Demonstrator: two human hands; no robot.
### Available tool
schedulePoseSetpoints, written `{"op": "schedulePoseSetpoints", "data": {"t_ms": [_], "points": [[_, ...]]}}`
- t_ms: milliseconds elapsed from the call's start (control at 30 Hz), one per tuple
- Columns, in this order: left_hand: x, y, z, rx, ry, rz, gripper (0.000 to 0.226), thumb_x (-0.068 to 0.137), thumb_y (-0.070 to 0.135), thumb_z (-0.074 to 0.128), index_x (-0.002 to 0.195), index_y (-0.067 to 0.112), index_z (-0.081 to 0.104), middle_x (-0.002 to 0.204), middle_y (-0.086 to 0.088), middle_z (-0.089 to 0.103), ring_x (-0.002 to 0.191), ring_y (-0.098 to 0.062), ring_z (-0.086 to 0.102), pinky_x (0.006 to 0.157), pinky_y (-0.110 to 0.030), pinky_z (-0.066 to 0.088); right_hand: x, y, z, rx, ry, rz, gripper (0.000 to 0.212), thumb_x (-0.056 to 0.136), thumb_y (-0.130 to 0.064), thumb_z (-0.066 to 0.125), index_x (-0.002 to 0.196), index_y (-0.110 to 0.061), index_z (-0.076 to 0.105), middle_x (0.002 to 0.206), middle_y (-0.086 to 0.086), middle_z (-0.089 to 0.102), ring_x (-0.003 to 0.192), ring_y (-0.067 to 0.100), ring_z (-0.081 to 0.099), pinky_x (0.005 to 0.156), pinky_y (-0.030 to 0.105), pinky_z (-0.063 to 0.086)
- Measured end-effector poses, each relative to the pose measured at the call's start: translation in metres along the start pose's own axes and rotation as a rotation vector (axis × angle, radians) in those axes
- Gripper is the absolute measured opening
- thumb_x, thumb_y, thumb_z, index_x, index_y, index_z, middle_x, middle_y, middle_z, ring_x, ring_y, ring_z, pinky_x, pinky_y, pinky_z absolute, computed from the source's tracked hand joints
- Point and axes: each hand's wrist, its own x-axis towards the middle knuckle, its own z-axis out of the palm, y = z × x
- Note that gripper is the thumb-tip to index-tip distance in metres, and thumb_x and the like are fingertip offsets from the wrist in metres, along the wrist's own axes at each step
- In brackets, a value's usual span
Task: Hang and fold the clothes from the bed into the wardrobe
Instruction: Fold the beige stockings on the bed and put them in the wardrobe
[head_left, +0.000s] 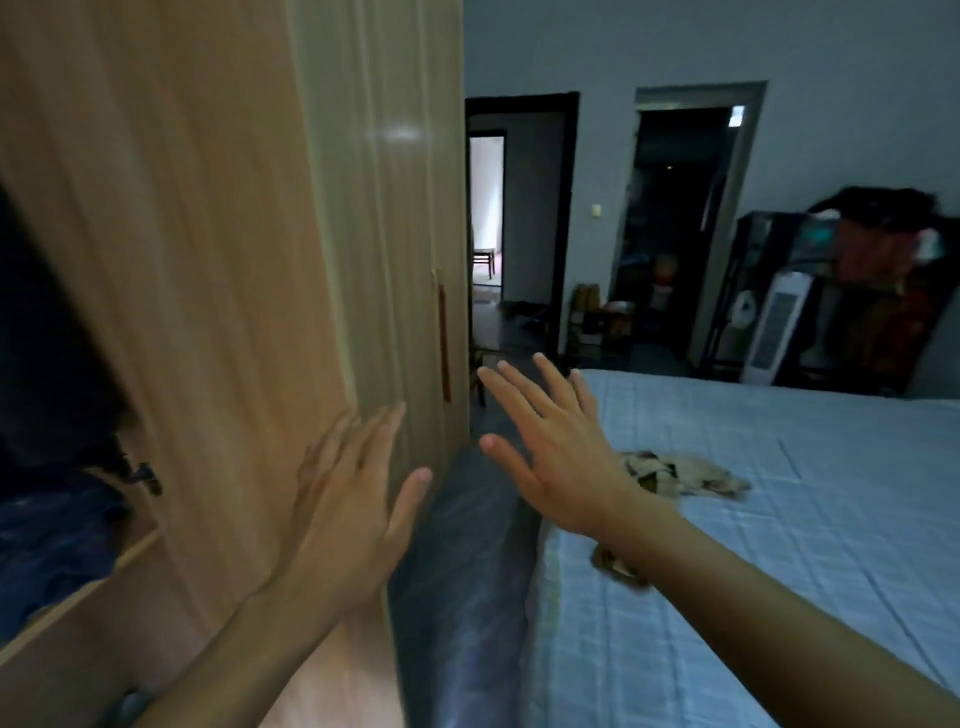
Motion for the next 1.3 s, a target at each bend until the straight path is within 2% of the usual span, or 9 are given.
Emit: {"op": "schedulePoseSetpoints", "data": {"t_ms": [133, 267, 367, 467, 533, 667, 833, 1033, 1300], "points": [[0.019, 0.069, 0.029, 0.064, -0.032, 0.051, 0.066, 0.094, 0.057, 0.024, 0.14, 0.02, 0.054, 0.153, -0.008, 0.042, 0.146, -0.032, 0.03, 0.111, -0.059, 0.032, -0.045, 0.071, -0.026, -0.021, 0.025, 0.08, 0.071, 0.094, -0.066, 0.007, 0.156, -0.033, 0.021, 0.167, -0.004, 0.006, 0.153, 0.024, -0.011, 0.122, 0.053, -0.001], [0.037, 0.154, 0.067, 0.053, -0.072, 0.097, 0.072, 0.091, 0.06, 0.02, 0.141, 0.019, 0.052, 0.158, -0.009, 0.034, 0.149, -0.029, 0.023, 0.116, -0.056, 0.026, -0.095, 0.155, -0.051, -0.031, 0.027, 0.158, 0.073, 0.093, -0.067, 0.004, 0.155, -0.033, 0.024, 0.167, -0.004, 0.006, 0.153, 0.026, -0.006, 0.122, 0.054, 0.004], [0.047, 0.215, 0.096, 0.055, -0.088, 0.142, 0.065, 0.094, 0.057, 0.027, 0.144, 0.02, 0.049, 0.159, -0.007, 0.032, 0.148, -0.027, 0.023, 0.117, -0.053, 0.025, -0.134, 0.214, -0.067, -0.046, 0.02, 0.217, 0.075, 0.092, -0.067, 0.006, 0.155, -0.032, 0.024, 0.167, -0.002, 0.008, 0.153, 0.028, 0.001, 0.121, 0.054, 0.008], [0.058, 0.265, 0.122, -0.022, -0.091, 0.183, 0.062, 0.1, 0.055, 0.033, 0.146, 0.015, 0.045, 0.159, -0.01, 0.03, 0.146, -0.029, 0.029, 0.118, -0.048, 0.028, -0.171, 0.264, -0.082, 0.004, 0.007, 0.301, 0.071, 0.095, -0.065, 0.016, 0.155, -0.029, 0.024, 0.166, 0.001, 0.011, 0.152, 0.028, 0.006, 0.12, 0.051, 0.015], [0.067, 0.293, 0.139, -0.086, -0.106, 0.204, 0.067, 0.096, 0.057, 0.032, 0.145, 0.013, 0.045, 0.162, -0.011, 0.022, 0.145, -0.029, 0.028, 0.116, -0.044, 0.031, -0.193, 0.293, -0.089, 0.033, -0.005, 0.354, 0.067, 0.097, -0.059, 0.026, 0.156, -0.027, 0.022, 0.166, 0.002, 0.011, 0.151, 0.029, 0.009, 0.119, 0.048, 0.02], [0.086, 0.335, 0.176, -0.091, -0.152, 0.279, 0.066, 0.098, 0.061, 0.029, 0.143, 0.016, 0.049, 0.164, -0.008, 0.016, 0.145, -0.029, 0.026, 0.113, -0.047, 0.035, -0.218, 0.339, -0.094, -0.064, -0.006, 0.401, 0.062, 0.1, -0.052, 0.037, 0.155, -0.025, 0.025, 0.165, 0.005, 0.015, 0.151, 0.03, 0.012, 0.119, 0.049, 0.023], [0.119, 0.354, 0.225, -0.123, -0.19, 0.259, 0.054, 0.099, 0.054, 0.039, 0.132, 0.016, 0.057, 0.163, -0.01, 0.019, 0.142, -0.032, 0.03, 0.104, -0.055, 0.041, -0.225, 0.377, -0.09, -0.008, 0.009, 0.489, 0.069, 0.095, -0.06, 0.026, 0.155, -0.025, 0.027, 0.165, 0.005, 0.017, 0.152, 0.027, 0.013, 0.119, 0.049, 0.021], [0.173, 0.36, 0.297, -0.184, -0.205, 0.208, 0.048, 0.099, 0.05, 0.042, 0.132, 0.018, 0.056, 0.161, -0.01, 0.023, 0.143, -0.031, 0.026, 0.106, -0.057, 0.038, -0.19, 0.433, -0.064, -0.059, -0.007, 0.528, 0.062, 0.099, -0.053, 0.038, 0.154, -0.025, 0.028, 0.165, 0.005, 0.018, 0.15, 0.028, 0.016, 0.117, 0.05, 0.024], [0.256, 0.289, 0.383, -0.221, -0.304, 0.021, 0.047, 0.098, 0.051, 0.043, 0.13, 0.019, 0.056, 0.162, -0.007, 0.023, 0.141, -0.031, 0.027, 0.107, -0.054, 0.034, -0.105, 0.492, -0.004, -0.038, -0.134, 0.553, 0.06, 0.1, -0.053, 0.039, 0.153, -0.027, 0.028, 0.164, 0.003, 0.018, 0.149, 0.026, 0.018, 0.116, 0.05, 0.029]]}}
